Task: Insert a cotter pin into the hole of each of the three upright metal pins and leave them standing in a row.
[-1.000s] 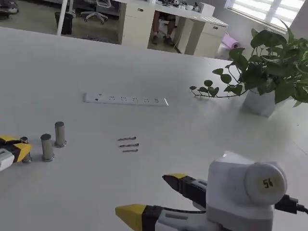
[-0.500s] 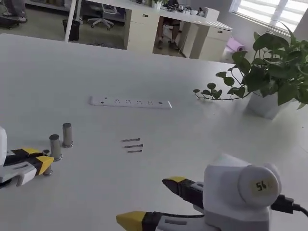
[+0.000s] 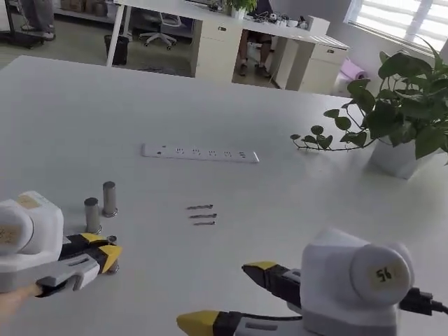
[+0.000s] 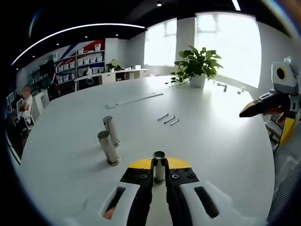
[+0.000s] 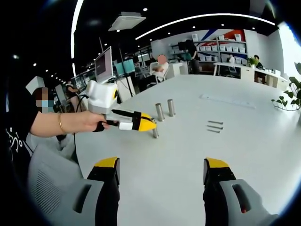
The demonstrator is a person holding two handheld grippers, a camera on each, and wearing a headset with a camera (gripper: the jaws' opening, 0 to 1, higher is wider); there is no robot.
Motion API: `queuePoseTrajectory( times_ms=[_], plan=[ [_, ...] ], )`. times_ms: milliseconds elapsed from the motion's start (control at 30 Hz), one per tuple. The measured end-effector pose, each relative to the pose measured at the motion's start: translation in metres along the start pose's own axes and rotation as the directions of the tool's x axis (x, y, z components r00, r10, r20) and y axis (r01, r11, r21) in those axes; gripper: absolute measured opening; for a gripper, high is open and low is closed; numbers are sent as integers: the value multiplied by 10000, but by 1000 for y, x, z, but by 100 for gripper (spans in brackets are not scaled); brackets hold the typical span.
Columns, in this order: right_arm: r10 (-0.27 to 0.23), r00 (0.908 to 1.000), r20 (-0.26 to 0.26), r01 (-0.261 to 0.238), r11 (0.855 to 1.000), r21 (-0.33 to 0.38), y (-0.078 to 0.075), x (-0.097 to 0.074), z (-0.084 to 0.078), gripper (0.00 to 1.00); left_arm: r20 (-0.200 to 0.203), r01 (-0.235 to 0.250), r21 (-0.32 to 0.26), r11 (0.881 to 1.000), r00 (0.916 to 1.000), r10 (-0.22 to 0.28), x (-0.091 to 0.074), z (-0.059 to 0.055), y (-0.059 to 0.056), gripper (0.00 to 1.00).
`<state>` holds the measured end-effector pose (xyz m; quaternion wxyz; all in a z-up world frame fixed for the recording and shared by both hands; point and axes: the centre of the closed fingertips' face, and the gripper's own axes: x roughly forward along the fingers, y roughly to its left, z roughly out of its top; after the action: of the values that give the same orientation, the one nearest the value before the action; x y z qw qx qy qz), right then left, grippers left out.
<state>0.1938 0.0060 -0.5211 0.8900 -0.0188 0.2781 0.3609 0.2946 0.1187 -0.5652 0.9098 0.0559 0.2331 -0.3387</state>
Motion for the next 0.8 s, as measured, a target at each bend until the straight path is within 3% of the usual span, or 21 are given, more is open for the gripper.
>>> queuePoseTrajectory(
  times_ms=[200,800],
  plan=[
    [-53,10000,-6,53,10000,25,-2,-2,-1,70,62,170,136,9998,9998,-171,3,0,-8,7],
    [-102,9998,-186,102,9999,14,-5,0,-4,69,64,324,175,9993,9995,-325,1,0,-12,8]
  ],
)
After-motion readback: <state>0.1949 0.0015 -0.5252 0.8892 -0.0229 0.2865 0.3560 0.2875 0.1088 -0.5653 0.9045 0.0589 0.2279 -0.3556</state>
